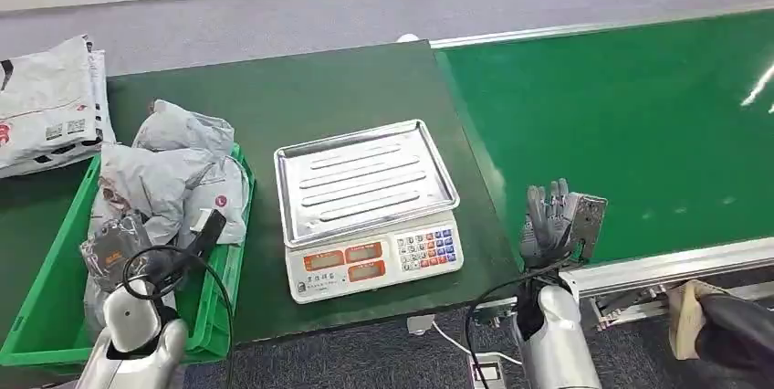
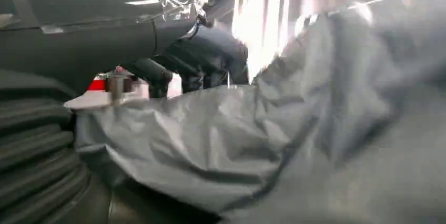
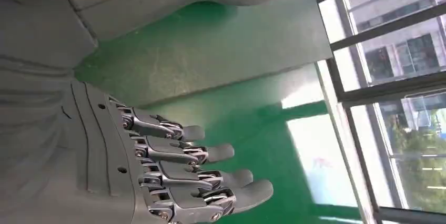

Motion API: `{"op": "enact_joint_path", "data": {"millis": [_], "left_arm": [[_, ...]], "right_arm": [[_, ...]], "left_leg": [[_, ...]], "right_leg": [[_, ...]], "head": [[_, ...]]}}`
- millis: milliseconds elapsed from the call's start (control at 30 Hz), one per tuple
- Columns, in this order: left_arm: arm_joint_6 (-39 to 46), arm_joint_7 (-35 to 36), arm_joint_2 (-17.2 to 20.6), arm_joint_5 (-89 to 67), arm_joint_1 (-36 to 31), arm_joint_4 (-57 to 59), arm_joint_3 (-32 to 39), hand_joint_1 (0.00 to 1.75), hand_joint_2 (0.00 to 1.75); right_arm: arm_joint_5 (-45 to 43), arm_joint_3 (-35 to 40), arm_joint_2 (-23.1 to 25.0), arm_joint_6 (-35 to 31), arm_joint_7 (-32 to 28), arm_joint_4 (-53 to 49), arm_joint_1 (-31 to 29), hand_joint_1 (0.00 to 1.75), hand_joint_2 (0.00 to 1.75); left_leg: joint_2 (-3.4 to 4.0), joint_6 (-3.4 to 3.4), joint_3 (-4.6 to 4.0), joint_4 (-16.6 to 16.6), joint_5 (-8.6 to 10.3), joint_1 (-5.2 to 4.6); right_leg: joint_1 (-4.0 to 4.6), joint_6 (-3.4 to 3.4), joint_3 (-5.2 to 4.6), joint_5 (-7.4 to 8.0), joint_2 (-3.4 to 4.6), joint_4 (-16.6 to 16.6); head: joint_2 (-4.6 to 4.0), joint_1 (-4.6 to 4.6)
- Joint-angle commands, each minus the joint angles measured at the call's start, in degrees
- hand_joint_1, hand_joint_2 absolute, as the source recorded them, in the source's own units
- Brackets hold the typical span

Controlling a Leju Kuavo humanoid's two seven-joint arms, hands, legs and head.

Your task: Moved the parcel from conveyor to table for the left to box.

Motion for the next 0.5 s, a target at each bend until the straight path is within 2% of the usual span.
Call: {"op": "enact_joint_path", "data": {"millis": [33, 67, 133, 200, 300, 367, 433, 500], "left_arm": [[14.7, -23.9, -5.0, 16.7, -12.1, 7.8, 10.4, 0.00, 0.00], [14.7, -28.2, -6.3, 20.2, -12.8, 6.0, 11.4, 0.00, 0.00], [14.7, -28.2, -6.6, 20.0, -13.5, 6.6, 11.4, 0.00, 0.00], [14.7, -28.2, -6.6, 20.0, -13.5, 6.6, 11.4, 0.00, 0.00], [14.7, -28.2, -6.6, 20.0, -13.5, 6.6, 11.4, 0.00, 0.00], [14.7, -38.4, -8.8, 30.4, -13.8, 5.9, 13.1, 0.00, 0.00], [14.7, -41.6, -9.2, 37.0, -15.0, 5.4, 11.2, 0.00, 0.00], [14.7, -45.0, -10.6, 39.1, -15.4, 3.2, 12.7, 0.00, 0.00]], "right_arm": [[-1.2, 1.1, -0.4, -1.7, 0.8, 1.1, -1.9, 0.00, 1.75], [-0.7, 1.5, -0.6, -2.3, 0.7, 0.7, -1.8, 0.00, 1.75], [-0.6, 1.6, -0.6, -2.3, 0.7, 0.4, -1.8, 0.00, 1.75], [-0.6, 1.6, -0.6, -2.3, 0.7, 0.4, -1.8, 0.00, 1.75], [-0.6, 1.6, -0.6, -2.3, 0.7, 0.4, -1.8, 0.00, 1.75], [0.1, 2.1, -1.0, -3.1, 0.1, 0.0, -1.7, 0.00, 1.75], [0.3, 2.4, -1.3, -3.4, 0.0, -0.8, -1.9, 0.00, 1.75], [0.7, 2.5, -1.5, -3.9, 0.0, -1.5, -2.2, 0.00, 1.75]], "left_leg": [[-0.22, -0.01, -0.04, 0.1, 0.00, 0.09], [-0.16, 0.00, -0.06, 0.1, 0.02, 0.06], [-0.25, 0.01, 0.16, 0.0, -0.04, 0.15], [-0.11, 0.00, 0.01, 0.0, 0.01, 0.02], [-0.08, 0.00, 0.16, 0.0, -0.04, 0.05], [-0.03, 0.00, 0.09, 0.0, -0.03, 0.05], [-0.12, 0.00, 0.10, 0.0, -0.03, 0.05], [-0.20, 0.00, 0.09, 0.1, -0.06, 0.08]], "right_leg": [[0.11, -0.04, 0.07, -0.04, -0.17, 0.0], [0.06, -0.03, 0.02, -0.01, -0.12, 0.0], [0.15, -0.06, 0.32, -0.05, -0.13, -0.1], [0.02, -0.06, 0.07, 0.02, -0.06, 0.0], [0.03, -0.07, 0.22, 0.00, 0.00, 0.0], [0.02, -0.06, 0.15, 0.02, 0.03, 0.0], [0.03, -0.07, 0.19, -0.01, -0.04, 0.0], [0.06, -0.09, 0.20, -0.05, -0.09, 0.0]], "head": [[0.00, 0.00], [0.00, 0.00], [0.00, 0.00], [0.00, 0.00], [0.00, 0.00], [0.00, 0.00], [0.00, 0.00], [0.00, 0.00]]}}
